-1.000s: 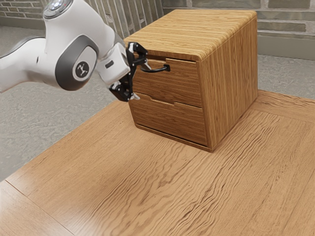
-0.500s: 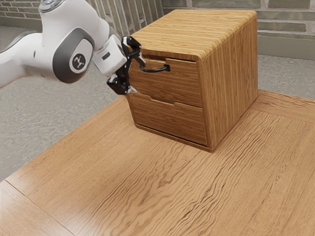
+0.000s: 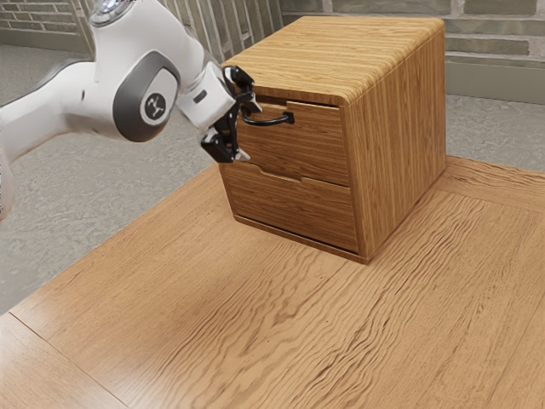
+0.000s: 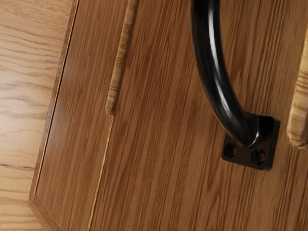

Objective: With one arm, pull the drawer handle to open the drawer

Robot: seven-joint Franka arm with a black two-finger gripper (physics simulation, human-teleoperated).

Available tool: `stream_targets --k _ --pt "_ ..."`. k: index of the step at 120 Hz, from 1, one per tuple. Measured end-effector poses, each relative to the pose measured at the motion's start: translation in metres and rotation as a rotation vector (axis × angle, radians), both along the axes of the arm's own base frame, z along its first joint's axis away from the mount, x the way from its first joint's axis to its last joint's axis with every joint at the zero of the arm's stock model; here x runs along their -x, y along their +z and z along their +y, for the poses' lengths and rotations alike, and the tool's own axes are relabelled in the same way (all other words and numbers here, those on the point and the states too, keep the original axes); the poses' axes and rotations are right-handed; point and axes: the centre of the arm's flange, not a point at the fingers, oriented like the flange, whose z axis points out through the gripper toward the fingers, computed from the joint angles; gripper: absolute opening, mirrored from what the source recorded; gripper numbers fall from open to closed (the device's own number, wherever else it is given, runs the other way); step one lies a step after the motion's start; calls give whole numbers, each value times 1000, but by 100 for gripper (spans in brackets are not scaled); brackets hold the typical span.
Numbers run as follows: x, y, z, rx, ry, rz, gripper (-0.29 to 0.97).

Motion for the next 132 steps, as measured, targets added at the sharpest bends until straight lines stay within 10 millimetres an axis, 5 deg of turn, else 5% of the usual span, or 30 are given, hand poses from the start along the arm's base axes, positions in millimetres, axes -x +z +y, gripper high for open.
stream_targets --k 27,132 --pt "-9 -18 0 17 5 25 69" --pt "15 -18 -3 23 49 72 68"
